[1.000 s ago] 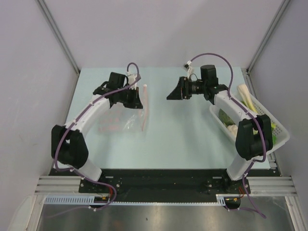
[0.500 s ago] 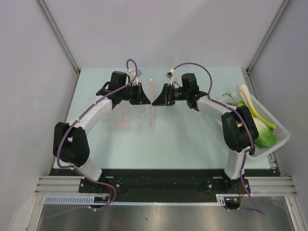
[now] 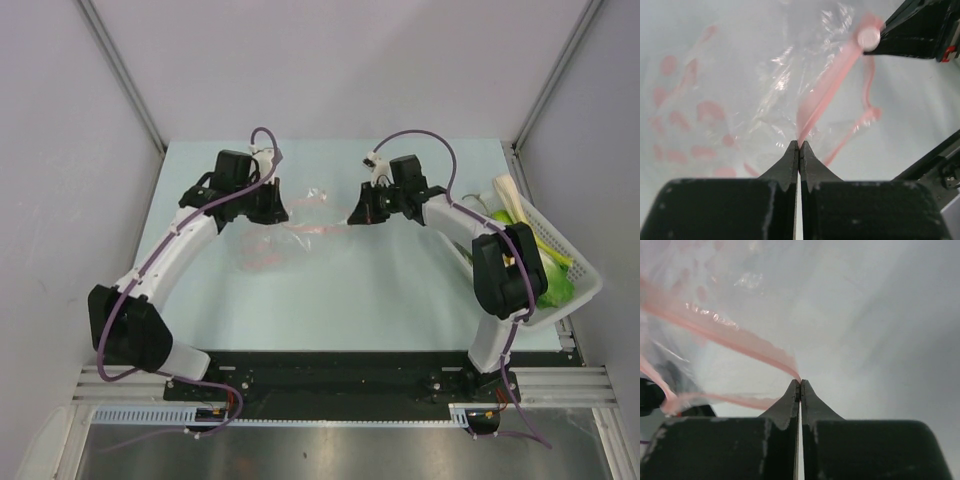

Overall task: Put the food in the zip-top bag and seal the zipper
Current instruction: Open the zipper of the food storage bag at the center of the board.

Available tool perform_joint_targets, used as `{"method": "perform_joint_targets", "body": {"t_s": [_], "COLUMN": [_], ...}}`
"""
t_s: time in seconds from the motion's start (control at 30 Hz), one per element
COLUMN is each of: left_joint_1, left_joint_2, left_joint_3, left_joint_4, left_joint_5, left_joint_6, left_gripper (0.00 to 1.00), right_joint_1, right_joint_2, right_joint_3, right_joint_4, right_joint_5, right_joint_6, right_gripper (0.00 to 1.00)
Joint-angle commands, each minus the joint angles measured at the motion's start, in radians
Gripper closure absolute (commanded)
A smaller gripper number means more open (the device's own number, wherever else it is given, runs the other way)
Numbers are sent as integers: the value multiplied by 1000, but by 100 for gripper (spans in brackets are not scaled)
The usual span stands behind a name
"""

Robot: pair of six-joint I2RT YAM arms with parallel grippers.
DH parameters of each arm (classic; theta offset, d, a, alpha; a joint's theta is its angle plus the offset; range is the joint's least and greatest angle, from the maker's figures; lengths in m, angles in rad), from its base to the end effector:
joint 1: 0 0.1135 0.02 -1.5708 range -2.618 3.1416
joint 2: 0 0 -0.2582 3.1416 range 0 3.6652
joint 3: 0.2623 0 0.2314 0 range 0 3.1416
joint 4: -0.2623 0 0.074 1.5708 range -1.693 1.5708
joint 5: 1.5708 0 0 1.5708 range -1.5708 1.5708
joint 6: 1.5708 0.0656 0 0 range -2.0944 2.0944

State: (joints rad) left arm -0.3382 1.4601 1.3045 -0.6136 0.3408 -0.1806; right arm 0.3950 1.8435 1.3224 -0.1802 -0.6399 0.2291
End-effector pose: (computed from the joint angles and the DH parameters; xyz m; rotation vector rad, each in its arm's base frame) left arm 0.2938 -0.1266 0.3003 0.3591 2.3505 -0.6522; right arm 0.3633 0.1939 0.2212 -0.5417 2.2563 1.0502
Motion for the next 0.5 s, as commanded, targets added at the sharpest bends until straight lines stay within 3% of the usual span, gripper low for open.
{"method": "perform_joint_targets", "body": {"t_s": [0.0,0.23,0.3,0.4,0.47], "left_joint_1": [-1,-10,-16,-18,-18], "left_joint_2": [-64,-29,5,52,74], "left_joint_3": [64,56,58,61,65], "left_joint_4": [-107,-42,-12,20,32], "left_joint_5": [-99,39,58,92,113], "left_joint_6": [130,52,21,-14,-39], "left_gripper": [100,100,100,100,100], "right_joint_1": [-21,-4,-10,-51,-85], "right_joint_2": [-59,-115,-139,-179,-202], "right_joint_3": [6,6,6,6,6], "right_joint_4": [-142,-185,-196,-231,-249], "right_joint_5": [161,74,57,17,-3], "right_joint_6": [-206,-295,-320,-343,-347], "right_gripper": [100,100,95,78,55]}}
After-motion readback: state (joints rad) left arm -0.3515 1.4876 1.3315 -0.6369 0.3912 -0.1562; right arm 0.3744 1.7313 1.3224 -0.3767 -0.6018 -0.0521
